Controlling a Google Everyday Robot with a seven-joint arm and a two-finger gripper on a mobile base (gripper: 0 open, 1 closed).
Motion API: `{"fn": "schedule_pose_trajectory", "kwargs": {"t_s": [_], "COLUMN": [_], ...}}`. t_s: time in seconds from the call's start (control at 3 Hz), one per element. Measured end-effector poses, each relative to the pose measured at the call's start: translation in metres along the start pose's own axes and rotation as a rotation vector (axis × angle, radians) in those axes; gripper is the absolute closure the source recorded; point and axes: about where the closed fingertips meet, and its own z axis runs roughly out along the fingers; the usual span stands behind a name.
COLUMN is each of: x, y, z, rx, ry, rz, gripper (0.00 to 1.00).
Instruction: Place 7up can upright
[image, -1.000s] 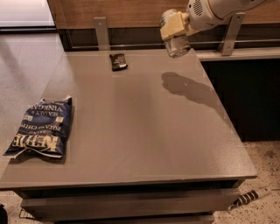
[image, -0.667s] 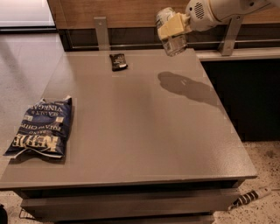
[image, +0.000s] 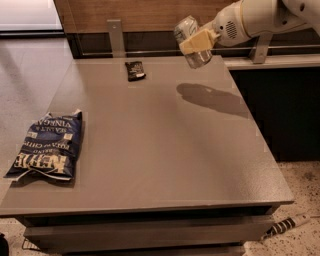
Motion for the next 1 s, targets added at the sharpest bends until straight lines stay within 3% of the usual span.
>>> {"fn": "schedule_pose_trajectory", "kwargs": {"t_s": [0.33, 0.67, 1.0], "x": [0.005, 0.009, 0.022], "y": [-0.001, -0.007, -0.018], "z": [0.008, 0.014, 0.018], "rx": [-0.048, -0.068, -0.134], "ry": [-0.031, -0.053, -0.143], "rz": [-0.168, -0.279, -0.217], "gripper": [1.00, 1.00, 1.00]}}
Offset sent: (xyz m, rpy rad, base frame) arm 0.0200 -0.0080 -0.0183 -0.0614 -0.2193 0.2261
